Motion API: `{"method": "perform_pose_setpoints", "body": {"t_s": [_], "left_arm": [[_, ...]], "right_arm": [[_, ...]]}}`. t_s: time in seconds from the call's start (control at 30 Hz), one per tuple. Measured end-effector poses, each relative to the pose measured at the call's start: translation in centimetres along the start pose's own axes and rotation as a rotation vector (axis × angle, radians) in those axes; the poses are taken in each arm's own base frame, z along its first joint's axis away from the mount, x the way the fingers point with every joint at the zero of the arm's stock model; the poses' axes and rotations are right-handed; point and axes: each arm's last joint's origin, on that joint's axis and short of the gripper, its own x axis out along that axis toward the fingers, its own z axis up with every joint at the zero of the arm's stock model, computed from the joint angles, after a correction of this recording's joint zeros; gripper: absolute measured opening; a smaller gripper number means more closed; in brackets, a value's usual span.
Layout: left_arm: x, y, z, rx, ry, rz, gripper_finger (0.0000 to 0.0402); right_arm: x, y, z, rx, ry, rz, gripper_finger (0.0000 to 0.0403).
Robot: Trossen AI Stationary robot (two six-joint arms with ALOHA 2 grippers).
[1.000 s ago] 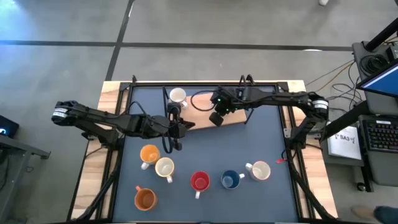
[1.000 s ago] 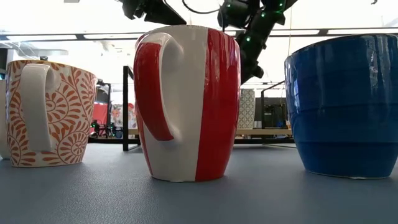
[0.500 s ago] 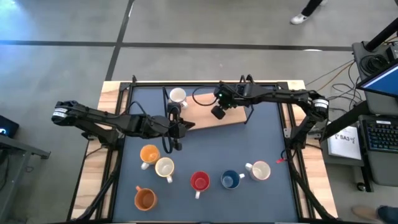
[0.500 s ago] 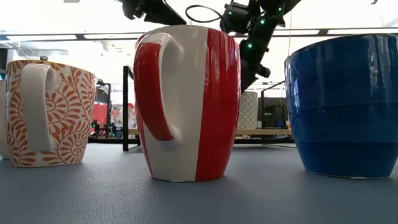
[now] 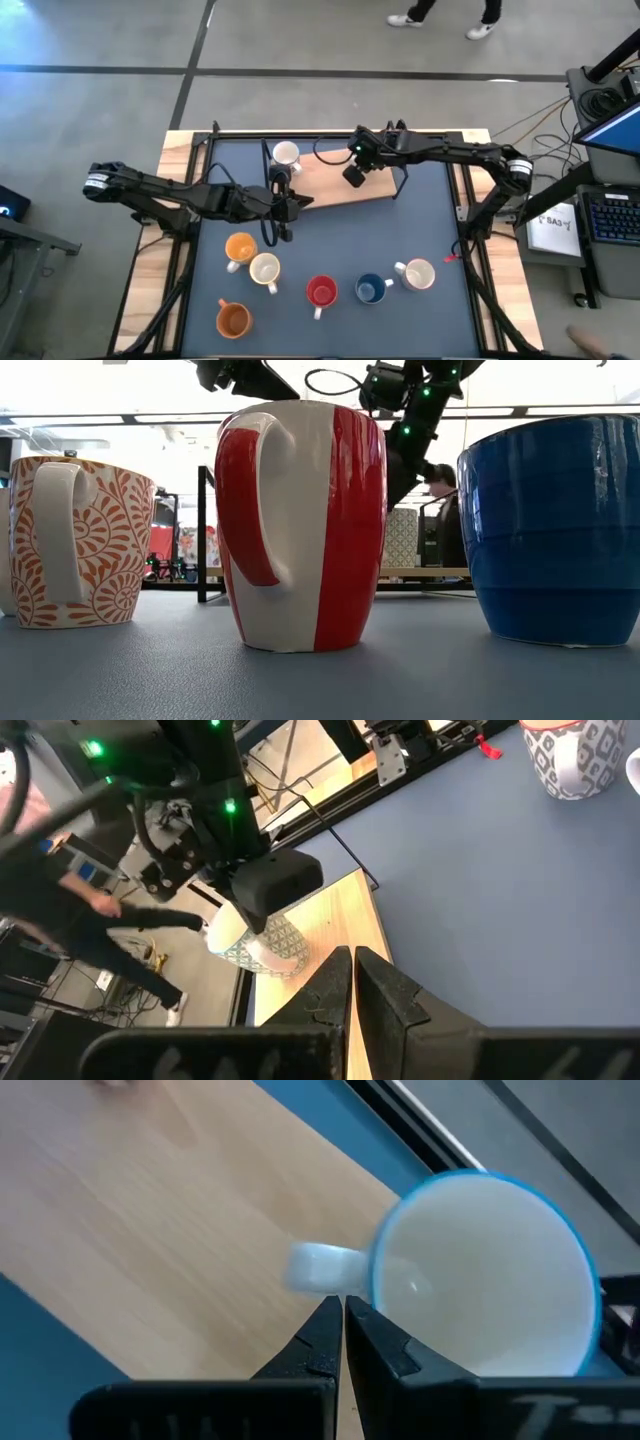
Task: Place coffee mugs
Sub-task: Put the blue patterned mug on the shelf
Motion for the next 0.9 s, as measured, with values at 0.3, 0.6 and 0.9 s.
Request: {"method": "perform_pose_setpoints", "body": {"t_s": [0.3, 0.6, 0.9], "left_arm": [[0.0, 0.0, 0.0, 0.015, 0.0, 0.0, 0.0], [0.0, 0.0, 0.0, 0.015, 0.001, 0.001, 0.0], [0.0, 0.0, 0.0, 0.014, 0.001, 0.001, 0.0]], "right_arm": [[0.5, 0.6, 1.8, 0.016, -0.171, 0.039, 0.0008], [2.8, -0.4, 1.6, -0.006, -0.12, -0.075, 0.0008], [2.8, -0.9, 1.5, -0.006, -0.109, -0.139, 0.0008]]}}
